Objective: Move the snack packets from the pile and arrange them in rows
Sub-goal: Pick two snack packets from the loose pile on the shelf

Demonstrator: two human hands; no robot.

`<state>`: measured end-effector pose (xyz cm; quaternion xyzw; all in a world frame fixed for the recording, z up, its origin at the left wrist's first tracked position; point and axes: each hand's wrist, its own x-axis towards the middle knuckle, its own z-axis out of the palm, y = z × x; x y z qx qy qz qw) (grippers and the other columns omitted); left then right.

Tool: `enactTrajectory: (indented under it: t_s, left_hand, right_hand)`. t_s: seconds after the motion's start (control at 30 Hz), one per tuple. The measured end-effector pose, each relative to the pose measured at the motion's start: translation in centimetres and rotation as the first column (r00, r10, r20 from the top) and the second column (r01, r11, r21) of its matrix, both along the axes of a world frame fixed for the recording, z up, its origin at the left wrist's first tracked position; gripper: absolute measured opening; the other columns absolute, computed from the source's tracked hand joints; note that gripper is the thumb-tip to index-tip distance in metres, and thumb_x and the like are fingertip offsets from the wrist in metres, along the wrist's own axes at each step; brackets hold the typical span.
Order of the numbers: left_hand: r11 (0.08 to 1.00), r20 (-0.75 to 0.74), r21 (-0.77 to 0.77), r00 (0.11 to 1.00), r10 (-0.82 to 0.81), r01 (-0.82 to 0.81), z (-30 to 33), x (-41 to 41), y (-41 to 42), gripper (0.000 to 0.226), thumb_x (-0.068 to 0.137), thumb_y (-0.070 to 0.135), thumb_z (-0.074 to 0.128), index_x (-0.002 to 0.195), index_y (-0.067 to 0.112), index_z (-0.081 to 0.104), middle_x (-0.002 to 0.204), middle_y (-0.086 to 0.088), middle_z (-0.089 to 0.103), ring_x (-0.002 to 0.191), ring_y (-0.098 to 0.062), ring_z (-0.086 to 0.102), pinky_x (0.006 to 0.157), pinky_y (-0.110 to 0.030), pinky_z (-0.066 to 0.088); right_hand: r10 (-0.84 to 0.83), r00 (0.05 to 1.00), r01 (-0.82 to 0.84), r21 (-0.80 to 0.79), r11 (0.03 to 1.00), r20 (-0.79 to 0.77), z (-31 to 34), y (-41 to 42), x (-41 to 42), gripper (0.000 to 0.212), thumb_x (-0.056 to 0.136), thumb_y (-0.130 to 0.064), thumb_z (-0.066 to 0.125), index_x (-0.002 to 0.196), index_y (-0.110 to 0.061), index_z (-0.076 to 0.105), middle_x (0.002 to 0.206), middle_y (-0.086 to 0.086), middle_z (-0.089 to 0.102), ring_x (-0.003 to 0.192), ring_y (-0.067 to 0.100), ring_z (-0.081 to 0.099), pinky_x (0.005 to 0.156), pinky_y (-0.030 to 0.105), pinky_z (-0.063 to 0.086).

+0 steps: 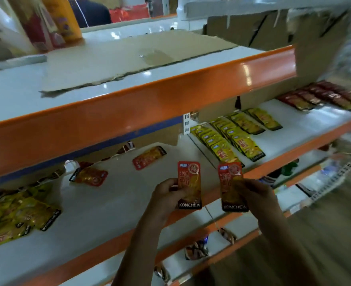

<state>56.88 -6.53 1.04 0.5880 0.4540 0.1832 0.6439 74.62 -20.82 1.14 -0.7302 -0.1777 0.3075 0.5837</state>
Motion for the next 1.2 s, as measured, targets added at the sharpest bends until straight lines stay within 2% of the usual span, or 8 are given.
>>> enactTrajectory:
  t_s: [0.07, 0.13, 0.2, 0.33, 0.4, 0.53, 0.8, 1.2]
  left_hand:
    - [0.999, 0.014, -0.029, 1.0, -0.016, 0.016, 0.0, 2.6, -1.0, 0.013, 0.083, 0.013, 0.076, 0.095, 0.018, 0.075, 0.095, -0.008, 0.076, 0.085, -0.027, 0.073, 0.077, -0.042, 0.06]
    - [0.998, 0.032, -0.049, 0.999, -0.031, 0.033, -0.1, 5.3, -2.1, 0.013, 0.083, 0.011, 0.075, 0.095, 0.016, 0.075, 0.091, -0.008, 0.076, 0.076, -0.023, 0.072, 0.064, -0.033, 0.058]
    - [0.997, 0.042, -0.057, 0.998, -0.05, 0.052, -0.2, 8.0, -3.3, 0.015, 0.083, 0.01, 0.075, 0.097, 0.014, 0.074, 0.091, -0.008, 0.075, 0.073, -0.02, 0.071, 0.056, -0.026, 0.053]
    - [0.992, 0.036, -0.043, 0.992, -0.119, 0.12, -0.7, 13.6, -5.9, 0.018, 0.082, 0.013, 0.077, 0.099, 0.017, 0.075, 0.097, -0.009, 0.076, 0.087, -0.023, 0.073, 0.074, -0.035, 0.059]
    - [0.988, 0.047, -0.035, 0.988, -0.148, 0.15, -0.9, 16.3, -7.3, 0.02, 0.083, 0.012, 0.074, 0.102, 0.019, 0.076, 0.097, -0.005, 0.077, 0.085, -0.019, 0.073, 0.069, -0.029, 0.058]
    - [0.977, 0.087, -0.052, 0.976, -0.201, 0.206, -1.2, 21.3, -10.0, 0.024, 0.083, 0.007, 0.073, 0.102, 0.022, 0.075, 0.102, -0.007, 0.076, 0.096, -0.027, 0.072, 0.089, -0.045, 0.058]
    - [0.96, 0.115, -0.131, 0.965, -0.234, 0.248, -1.4, 30.0, -13.9, 0.012, 0.082, -0.006, 0.072, 0.086, 0.005, 0.07, 0.085, -0.016, 0.074, 0.069, -0.026, 0.071, 0.065, -0.034, 0.059]
    - [0.912, 0.098, -0.149, 0.923, -0.371, 0.383, -2.3, 44.5, -12.3, 0.012, 0.083, 0.004, 0.074, 0.094, 0.009, 0.072, 0.093, -0.011, 0.077, 0.076, -0.025, 0.074, 0.065, -0.032, 0.055]
  right_hand:
    - [-0.027, 0.999, 0.027, -0.012, 1.0, 0.018, 0.6, -1.6, 2.0, 0.006, 0.095, -0.021, 0.063, 0.091, -0.018, 0.066, 0.09, 0.008, 0.069, 0.079, 0.022, 0.067, 0.068, 0.033, 0.053]
    - [-0.073, 0.997, 0.073, -0.016, 0.997, 0.026, 1.0, -3.2, 4.0, 0.012, 0.095, -0.023, 0.063, 0.084, -0.026, 0.063, 0.085, 0.002, 0.067, 0.078, 0.018, 0.065, 0.066, 0.028, 0.05]
    - [-0.097, 0.995, 0.098, -0.037, 0.994, 0.025, 1.0, -4.8, 6.2, 0.013, 0.095, -0.023, 0.063, 0.082, -0.027, 0.064, 0.087, 0.004, 0.07, 0.081, 0.023, 0.068, 0.071, 0.035, 0.053]
    - [-0.111, 0.988, 0.124, -0.124, 0.984, 0.108, 0.1, -8.1, 11.4, 0.021, 0.092, -0.029, 0.064, 0.084, -0.011, 0.071, 0.085, 0.015, 0.071, 0.082, 0.036, 0.068, 0.08, 0.054, 0.054]
    - [-0.147, 0.982, 0.163, -0.142, 0.976, 0.118, -0.4, -9.6, 13.8, 0.019, 0.092, -0.027, 0.063, 0.087, -0.011, 0.071, 0.082, 0.01, 0.072, 0.08, 0.031, 0.069, 0.078, 0.05, 0.055]
    - [-0.265, 0.962, 0.271, -0.116, 0.955, 0.071, -1.2, -12.7, 17.9, 0.011, 0.096, -0.017, 0.061, 0.09, -0.014, 0.07, 0.083, 0.003, 0.073, 0.078, 0.023, 0.07, 0.081, 0.045, 0.056]
    - [-0.404, 0.915, 0.402, -0.075, 0.913, -0.016, -1.6, -17.4, 24.0, 0.013, 0.098, -0.017, 0.057, 0.096, -0.012, 0.069, 0.089, 0.003, 0.074, 0.078, 0.02, 0.071, 0.074, 0.037, 0.054]
    - [-0.502, 0.864, 0.502, -0.018, 0.865, -0.021, -2.2, -17.2, 35.6, 0.008, 0.095, -0.014, 0.062, 0.094, -0.012, 0.07, 0.078, -0.005, 0.074, 0.062, 0.002, 0.069, 0.055, 0.015, 0.048]
